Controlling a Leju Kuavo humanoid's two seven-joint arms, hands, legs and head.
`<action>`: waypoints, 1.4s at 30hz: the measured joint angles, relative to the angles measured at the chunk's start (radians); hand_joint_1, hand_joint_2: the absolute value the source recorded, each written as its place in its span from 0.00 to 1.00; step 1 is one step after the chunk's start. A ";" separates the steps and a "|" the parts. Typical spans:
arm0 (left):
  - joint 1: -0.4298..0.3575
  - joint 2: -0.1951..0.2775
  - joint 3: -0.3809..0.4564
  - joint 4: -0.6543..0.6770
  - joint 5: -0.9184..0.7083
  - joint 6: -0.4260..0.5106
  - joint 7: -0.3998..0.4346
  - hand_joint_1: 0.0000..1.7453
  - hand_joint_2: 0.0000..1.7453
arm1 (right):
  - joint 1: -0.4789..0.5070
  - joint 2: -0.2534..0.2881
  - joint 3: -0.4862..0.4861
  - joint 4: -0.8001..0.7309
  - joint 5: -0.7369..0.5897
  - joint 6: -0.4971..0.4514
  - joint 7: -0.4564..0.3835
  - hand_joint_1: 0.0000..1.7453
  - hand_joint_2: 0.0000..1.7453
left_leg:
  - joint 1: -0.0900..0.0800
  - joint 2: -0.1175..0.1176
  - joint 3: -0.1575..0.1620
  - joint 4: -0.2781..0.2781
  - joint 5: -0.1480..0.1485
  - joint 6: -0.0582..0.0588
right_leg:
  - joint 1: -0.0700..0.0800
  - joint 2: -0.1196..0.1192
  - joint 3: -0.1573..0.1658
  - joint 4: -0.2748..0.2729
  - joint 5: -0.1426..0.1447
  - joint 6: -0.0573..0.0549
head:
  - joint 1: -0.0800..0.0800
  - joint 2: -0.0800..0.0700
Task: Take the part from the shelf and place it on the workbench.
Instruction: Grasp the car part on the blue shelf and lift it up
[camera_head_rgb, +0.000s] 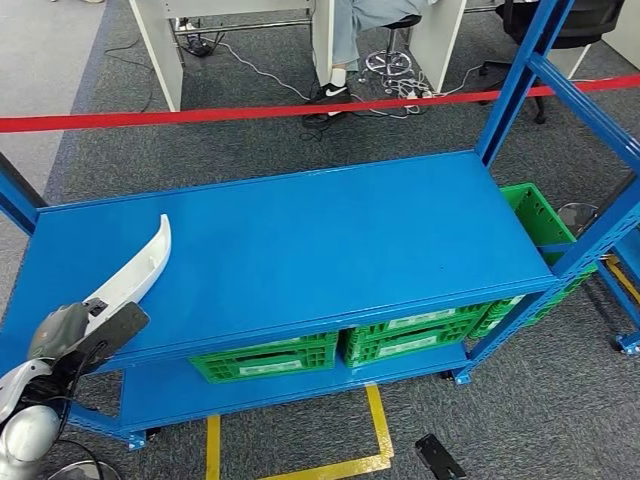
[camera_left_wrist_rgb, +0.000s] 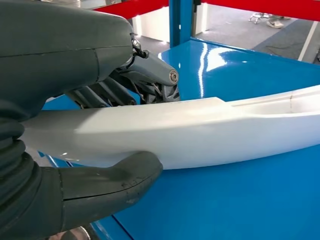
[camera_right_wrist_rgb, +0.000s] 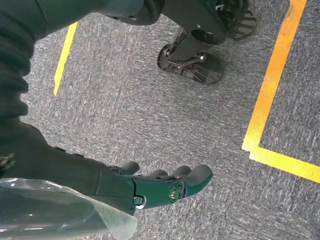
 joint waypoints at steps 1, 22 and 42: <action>0.000 0.000 0.000 -0.001 0.000 0.000 0.000 1.00 1.00 | 0.000 0.000 0.000 0.000 0.000 0.000 0.000 0.00 1.00 | 0.000 0.000 0.000 0.000 0.000 0.000 | 0.000 0.000 0.000 0.000 0.000 0.000 | 0.000 0.000; 0.110 -0.044 0.076 -0.077 0.090 0.272 -0.256 1.00 1.00 | 0.027 -0.002 0.007 -0.004 -0.024 -0.023 -0.036 0.00 1.00 | 0.000 0.000 -0.001 0.000 0.000 0.000 | 0.000 0.001 -0.001 0.000 0.000 0.000 | 0.000 0.000; 0.421 -0.150 0.050 -0.382 0.216 0.597 -0.516 1.00 1.00 | 0.104 0.000 -0.086 -0.001 -0.140 -0.118 -0.131 0.00 1.00 | 0.005 0.009 0.010 -0.009 -0.002 0.021 | -0.014 -0.004 -0.101 0.136 -0.015 0.029 | 0.007 0.000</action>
